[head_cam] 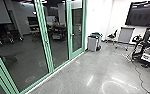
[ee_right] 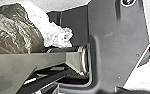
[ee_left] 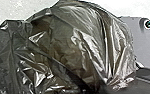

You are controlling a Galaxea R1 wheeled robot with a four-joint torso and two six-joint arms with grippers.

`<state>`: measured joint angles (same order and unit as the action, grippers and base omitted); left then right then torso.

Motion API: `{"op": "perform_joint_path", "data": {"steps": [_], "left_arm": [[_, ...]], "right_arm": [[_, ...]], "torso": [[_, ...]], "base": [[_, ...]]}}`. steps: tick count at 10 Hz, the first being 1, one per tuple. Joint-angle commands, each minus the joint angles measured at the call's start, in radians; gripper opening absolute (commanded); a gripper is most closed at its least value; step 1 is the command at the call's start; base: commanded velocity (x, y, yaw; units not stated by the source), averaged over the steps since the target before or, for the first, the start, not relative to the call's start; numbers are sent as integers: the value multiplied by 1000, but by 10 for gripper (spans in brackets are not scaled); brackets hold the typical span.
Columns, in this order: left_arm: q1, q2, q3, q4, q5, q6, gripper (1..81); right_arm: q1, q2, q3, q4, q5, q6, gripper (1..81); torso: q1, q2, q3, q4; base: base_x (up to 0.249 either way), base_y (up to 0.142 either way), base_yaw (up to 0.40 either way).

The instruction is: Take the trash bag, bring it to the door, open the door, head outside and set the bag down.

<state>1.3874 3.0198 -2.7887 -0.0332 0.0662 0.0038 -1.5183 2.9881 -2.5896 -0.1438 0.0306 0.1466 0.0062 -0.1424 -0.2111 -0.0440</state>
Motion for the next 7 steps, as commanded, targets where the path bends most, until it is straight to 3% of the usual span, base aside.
{"op": "perform_joint_path", "data": {"steps": [1,7], "left_arm": [[-58,-4,-3,6,58,8,10],[-57,-5,-3,6,58,8,10]], "right_arm": [[40,2,7,-13,-52,-4,811],[40,2,6,-14,-52,-4,811]], "torso": [[0,0,0,0],[0,0,0,0]], "base": [[145,-68,0],[145,-68,0]]}}
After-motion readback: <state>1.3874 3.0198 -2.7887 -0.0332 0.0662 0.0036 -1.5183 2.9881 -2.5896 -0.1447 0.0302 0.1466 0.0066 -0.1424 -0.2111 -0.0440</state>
